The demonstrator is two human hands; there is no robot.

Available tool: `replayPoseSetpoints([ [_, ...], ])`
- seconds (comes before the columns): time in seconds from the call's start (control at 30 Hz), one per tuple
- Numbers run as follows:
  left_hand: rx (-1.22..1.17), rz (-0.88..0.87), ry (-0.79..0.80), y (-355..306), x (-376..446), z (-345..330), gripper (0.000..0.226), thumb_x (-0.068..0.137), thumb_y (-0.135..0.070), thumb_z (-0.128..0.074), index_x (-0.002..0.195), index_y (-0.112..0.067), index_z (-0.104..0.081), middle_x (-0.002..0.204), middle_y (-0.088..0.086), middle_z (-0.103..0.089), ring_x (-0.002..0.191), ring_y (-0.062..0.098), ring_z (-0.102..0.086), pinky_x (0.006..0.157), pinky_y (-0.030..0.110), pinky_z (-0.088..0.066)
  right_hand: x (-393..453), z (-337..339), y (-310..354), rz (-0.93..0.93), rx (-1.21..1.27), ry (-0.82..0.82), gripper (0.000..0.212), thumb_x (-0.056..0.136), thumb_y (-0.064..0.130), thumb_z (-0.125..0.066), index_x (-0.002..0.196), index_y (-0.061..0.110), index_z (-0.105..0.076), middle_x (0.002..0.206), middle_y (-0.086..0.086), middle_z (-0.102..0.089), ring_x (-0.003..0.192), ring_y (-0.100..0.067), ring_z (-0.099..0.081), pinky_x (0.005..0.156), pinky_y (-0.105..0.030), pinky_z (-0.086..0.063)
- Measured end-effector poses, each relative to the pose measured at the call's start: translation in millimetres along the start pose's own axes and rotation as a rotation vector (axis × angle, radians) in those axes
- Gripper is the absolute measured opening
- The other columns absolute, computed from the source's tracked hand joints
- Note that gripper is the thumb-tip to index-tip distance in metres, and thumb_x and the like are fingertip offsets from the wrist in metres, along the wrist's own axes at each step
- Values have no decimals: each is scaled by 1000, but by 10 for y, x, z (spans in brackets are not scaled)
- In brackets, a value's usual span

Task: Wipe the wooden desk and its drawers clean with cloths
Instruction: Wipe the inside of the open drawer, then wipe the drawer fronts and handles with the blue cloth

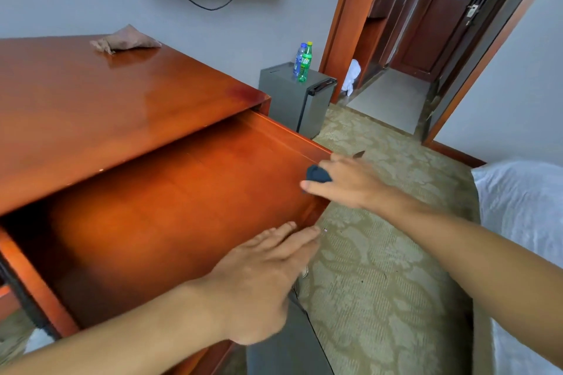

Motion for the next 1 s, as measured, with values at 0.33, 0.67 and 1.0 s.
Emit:
replayPoseSetpoints([
  [0.33,381,183,-337,412,-132,5,73,95,-45,-42,151,1,-48,159,19,-44,150,32,-39,118,46,-27,336,-78,-71,52,38,-184,50,86,61,-46,95,18,-70,108,3,-41,96,-17,-51,76,-34,-47],
  [0.67,529,563,-235,1331,-342,339,94,97,-71,-24,161,-3,-30,166,20,-30,155,47,-21,124,58,-28,739,-140,530,81,482,-293,33,94,53,-61,94,21,-64,96,4,-62,88,-20,-62,77,-38,-51],
  [1.0,506,1010,-194,2205,-607,616,124,81,-94,-13,163,-2,-8,169,26,-13,154,51,-15,123,64,-17,1100,777,1599,365,585,-505,30,99,53,-56,114,28,-60,110,6,-65,98,-15,-62,78,-36,-52],
])
Point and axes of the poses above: each hand's wrist, its own x-axis towards the middle knuckle, its own z-axis out of the back of the hand, y = z × x, the point moved 7 cm from there along x, towards the middle knuckle
